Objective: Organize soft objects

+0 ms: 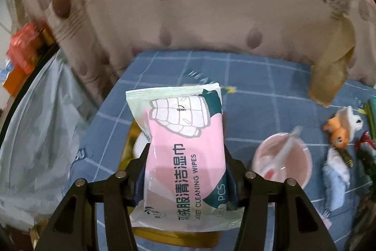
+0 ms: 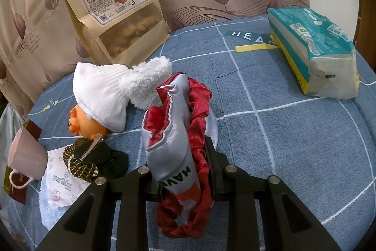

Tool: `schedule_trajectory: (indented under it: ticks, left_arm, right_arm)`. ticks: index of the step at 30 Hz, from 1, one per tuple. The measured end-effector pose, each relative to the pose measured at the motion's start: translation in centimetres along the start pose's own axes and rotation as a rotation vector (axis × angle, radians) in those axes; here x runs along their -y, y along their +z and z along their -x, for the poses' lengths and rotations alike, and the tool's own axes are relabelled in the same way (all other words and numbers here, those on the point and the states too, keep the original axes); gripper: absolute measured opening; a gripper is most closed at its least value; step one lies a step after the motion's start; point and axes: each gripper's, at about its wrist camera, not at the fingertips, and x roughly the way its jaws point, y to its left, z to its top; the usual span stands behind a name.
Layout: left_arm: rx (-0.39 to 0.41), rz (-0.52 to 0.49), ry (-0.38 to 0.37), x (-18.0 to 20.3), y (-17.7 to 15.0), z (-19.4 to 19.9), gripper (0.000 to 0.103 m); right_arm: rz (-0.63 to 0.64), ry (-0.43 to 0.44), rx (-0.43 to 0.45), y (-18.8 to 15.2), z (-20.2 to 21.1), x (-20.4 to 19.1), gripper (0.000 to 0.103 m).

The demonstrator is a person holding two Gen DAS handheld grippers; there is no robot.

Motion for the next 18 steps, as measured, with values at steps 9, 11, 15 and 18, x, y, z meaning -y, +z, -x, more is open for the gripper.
schedule_trajectory:
  ticks: [9,11,15,18]
  left_arm:
    - [-0.095,0.028,0.039,-4.2,-3.8,-2.5,0.055]
    - [-0.115,0.029,0.043,-4.5,-4.5,-3.1,0.054]
    - [-0.148,0.027,0.036,-5.1,-5.6,-4.4,0.055]
    - [-0.168,0.02,0.041,-5.1,-6.0,-5.4,0.055]
  right_arm:
    - [0.006,-0.007,-0.001,0.1,-0.1,0.2,0.025]
    - [0.005,-0.007,-0.001,0.1,-0.1,0.1,0.025]
    - [0.006,-0.007,-0.001,0.1,-0.1,0.0,0.025]
    - [0.005,-0.007,-0.001,0.1,-0.1,-0.1,0.025]
